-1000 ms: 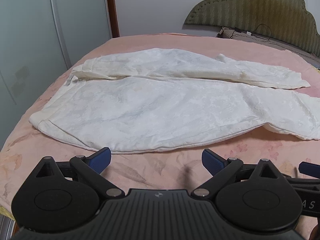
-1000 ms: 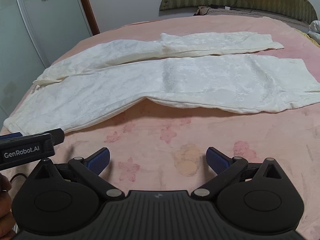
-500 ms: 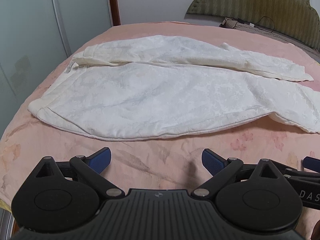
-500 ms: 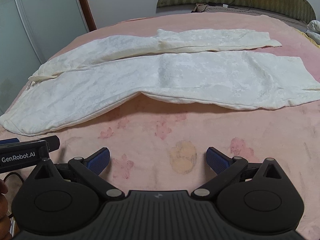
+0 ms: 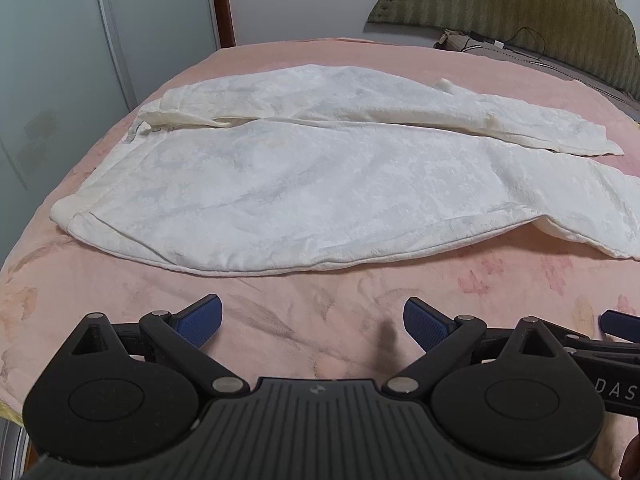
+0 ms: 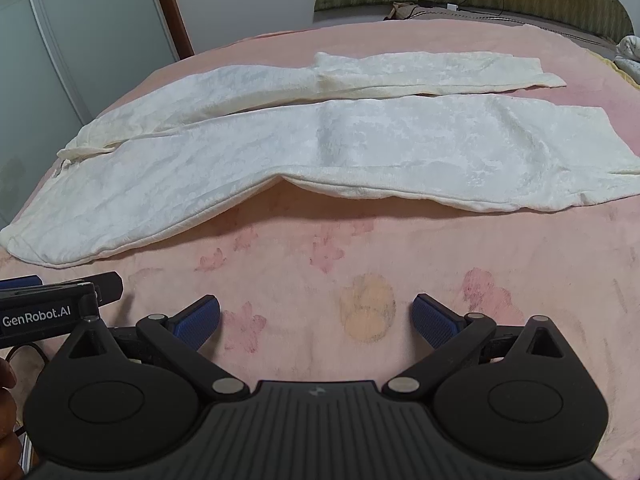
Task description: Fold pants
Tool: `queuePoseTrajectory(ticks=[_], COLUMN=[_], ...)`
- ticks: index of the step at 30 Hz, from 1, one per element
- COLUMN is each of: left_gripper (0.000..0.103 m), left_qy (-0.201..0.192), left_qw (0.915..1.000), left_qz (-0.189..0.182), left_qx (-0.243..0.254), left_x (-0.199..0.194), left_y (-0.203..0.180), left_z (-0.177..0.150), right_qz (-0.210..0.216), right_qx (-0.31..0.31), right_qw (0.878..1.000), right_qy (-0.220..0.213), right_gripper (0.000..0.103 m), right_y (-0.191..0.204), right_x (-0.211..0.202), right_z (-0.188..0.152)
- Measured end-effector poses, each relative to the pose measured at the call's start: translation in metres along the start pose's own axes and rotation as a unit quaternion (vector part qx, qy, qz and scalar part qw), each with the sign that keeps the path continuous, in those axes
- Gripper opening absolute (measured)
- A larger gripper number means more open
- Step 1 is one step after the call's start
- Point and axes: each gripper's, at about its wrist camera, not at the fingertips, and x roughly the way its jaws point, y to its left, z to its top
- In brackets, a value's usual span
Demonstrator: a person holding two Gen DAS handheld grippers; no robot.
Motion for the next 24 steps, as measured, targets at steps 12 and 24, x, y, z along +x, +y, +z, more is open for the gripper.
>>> queuePoseTrajectory(ticks=[12,24], left_gripper=[0.099,0.099], left_qy=[0.004,0.005], left_qw=[1.0000,1.0000], left_qz=[-0.001,-0.003], left_qx=[0.007,0.008], left_x=[0.0013,0.0025], left_y=[-0.0018,-0.0027], left_z=[-0.0007,-0.0010], right_qz=[-0.002,-0.002], right_qx=[-0.004,-0.004], right_qw=[1.000,1.000], right_qy=[0.003,0.003], right_gripper=[0.103,0.103], right_y=[0.0008,0.0009], right_x=[0.0022,0.0018], right_z=[0.0002,0.0002])
